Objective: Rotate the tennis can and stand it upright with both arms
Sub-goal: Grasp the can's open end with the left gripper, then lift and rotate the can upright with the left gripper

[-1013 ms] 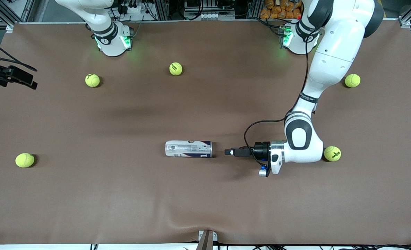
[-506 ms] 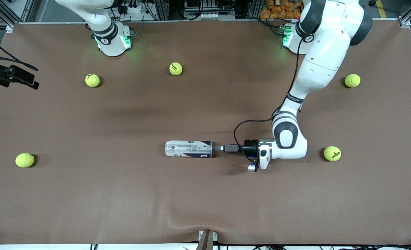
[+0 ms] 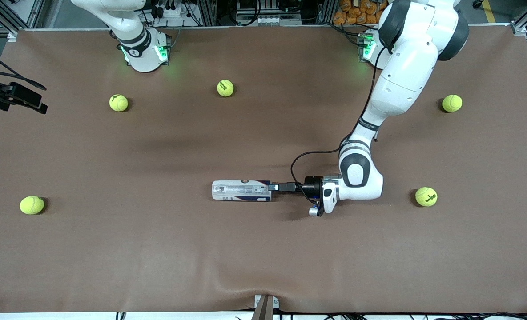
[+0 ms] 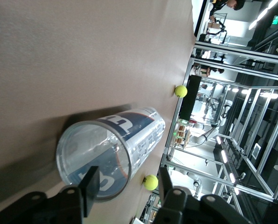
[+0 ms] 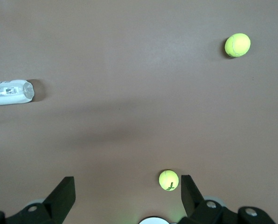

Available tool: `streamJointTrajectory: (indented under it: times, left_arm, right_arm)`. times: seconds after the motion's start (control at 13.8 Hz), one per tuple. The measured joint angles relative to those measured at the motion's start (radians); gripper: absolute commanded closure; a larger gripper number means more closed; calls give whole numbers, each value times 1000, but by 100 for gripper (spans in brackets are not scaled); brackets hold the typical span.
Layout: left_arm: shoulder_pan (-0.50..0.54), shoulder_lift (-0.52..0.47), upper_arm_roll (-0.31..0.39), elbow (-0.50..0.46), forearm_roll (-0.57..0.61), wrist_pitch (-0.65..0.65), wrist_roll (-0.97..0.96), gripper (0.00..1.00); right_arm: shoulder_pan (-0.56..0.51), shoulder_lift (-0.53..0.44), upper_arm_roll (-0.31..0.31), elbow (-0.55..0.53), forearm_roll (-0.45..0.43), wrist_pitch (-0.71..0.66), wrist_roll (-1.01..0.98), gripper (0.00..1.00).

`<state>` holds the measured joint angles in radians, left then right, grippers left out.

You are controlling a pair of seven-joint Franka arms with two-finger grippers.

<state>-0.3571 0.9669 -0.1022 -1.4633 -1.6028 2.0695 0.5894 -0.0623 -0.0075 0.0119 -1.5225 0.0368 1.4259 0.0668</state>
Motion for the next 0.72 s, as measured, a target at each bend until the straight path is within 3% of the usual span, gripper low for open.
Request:
streamJointTrajectory:
  times: [0.29,0.72]
  left_arm:
    - [-52,3,1,12,-22,85,3,100]
    - [-69,0,22,59,-19,104,8,100]
  right_arm:
    - [0,0,-1,0,0,-3,0,0]
    - [0,0,-2,1,0,-3,1,0]
